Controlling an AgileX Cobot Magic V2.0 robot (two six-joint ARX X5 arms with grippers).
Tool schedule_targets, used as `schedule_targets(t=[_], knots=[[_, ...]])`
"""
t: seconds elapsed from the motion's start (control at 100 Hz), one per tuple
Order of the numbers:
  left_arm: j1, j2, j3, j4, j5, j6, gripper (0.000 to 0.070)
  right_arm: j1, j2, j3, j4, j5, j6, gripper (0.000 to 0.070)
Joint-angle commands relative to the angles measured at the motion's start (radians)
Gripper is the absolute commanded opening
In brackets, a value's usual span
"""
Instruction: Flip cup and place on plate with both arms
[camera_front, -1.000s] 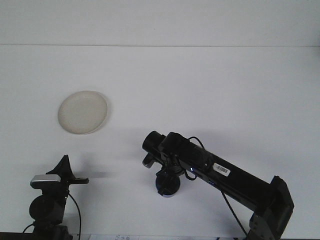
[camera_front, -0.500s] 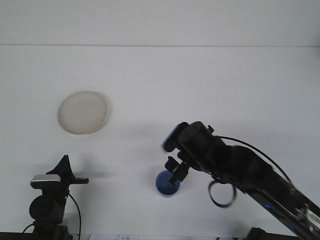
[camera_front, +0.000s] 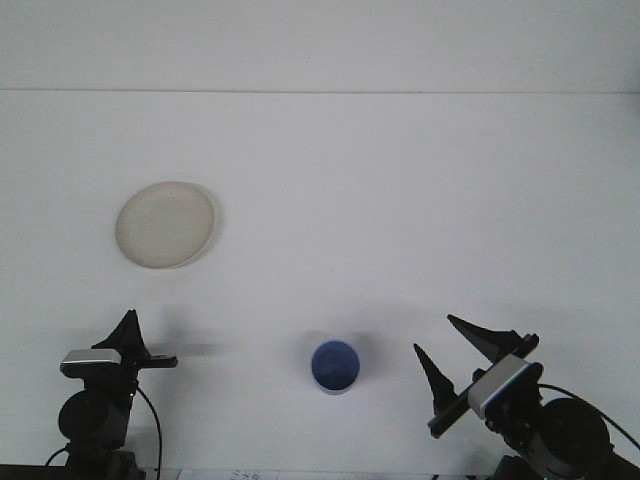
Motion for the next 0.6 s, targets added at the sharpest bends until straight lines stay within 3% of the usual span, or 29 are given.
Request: schedule_targets(t=[0.0,0.35,0.5,0.59], knots=[[0.000,-0.002,-0.019,0.013,-0.004,-0.042,0.0015,0.011,-0.055,-0.037,0.018,0.003,0.013,0.0437],[0.000,-0.001,0.026,0.087,0.024,-0.337,0.0011,0.011,-0.166,-0.086,0.017,0.003,0.013,0.0438],[0.000,0.066,0.216,-0.035,0.095,-0.361,0.0012,0.011,-0.166,-0.086,0.017,0.004,0.007,0.0437],[0.000,0.168,0.374,-0.164,0.159,-0.327,0.0012,0.011,-0.166,-0.086,0.017,0.004,-0.001,0.0438]])
